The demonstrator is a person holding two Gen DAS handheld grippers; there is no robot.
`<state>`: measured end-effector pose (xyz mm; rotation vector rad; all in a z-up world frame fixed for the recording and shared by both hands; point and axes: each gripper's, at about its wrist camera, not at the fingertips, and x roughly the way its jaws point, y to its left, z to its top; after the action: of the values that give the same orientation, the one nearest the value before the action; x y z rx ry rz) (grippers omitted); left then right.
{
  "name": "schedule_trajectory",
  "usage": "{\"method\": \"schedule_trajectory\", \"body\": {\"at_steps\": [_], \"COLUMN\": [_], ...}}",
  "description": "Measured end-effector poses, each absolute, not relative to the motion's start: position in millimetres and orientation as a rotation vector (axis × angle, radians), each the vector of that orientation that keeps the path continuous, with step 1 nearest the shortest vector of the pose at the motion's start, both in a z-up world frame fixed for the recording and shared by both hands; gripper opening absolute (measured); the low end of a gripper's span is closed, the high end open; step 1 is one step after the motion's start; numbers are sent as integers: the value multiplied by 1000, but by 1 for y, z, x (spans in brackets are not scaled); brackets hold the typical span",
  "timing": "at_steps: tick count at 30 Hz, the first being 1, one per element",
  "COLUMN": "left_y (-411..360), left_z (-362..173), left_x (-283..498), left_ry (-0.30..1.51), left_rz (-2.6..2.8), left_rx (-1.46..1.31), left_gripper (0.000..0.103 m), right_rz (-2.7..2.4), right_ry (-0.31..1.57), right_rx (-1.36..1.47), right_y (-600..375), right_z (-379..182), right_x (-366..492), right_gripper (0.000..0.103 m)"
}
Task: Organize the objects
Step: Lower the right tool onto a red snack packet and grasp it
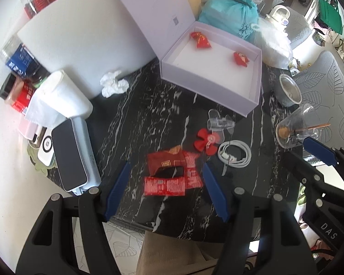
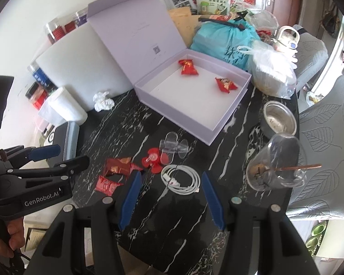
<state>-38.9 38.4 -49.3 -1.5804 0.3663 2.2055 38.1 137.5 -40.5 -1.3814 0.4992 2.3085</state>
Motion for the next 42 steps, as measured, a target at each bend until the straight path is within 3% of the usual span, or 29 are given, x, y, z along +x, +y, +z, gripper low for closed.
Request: {"method": "schedule_trajectory", "body": {"at_steps": [39, 42], "left_y": [-9, -7], "left_z": [-183, -182], "left_x": [-35, -34], "left_ry": [212, 250], "left_rz": [1838, 1854], "left_rx": [-1856, -1819], "left_gripper": [64, 64], "right_rz": [2322, 2344], "right_ry": [653, 622], "right_rx": [-1721, -1754], "right_y": [106, 106], "right_z": [-162, -170], "right_x": [-34, -46], "right_gripper": [56, 49]}}
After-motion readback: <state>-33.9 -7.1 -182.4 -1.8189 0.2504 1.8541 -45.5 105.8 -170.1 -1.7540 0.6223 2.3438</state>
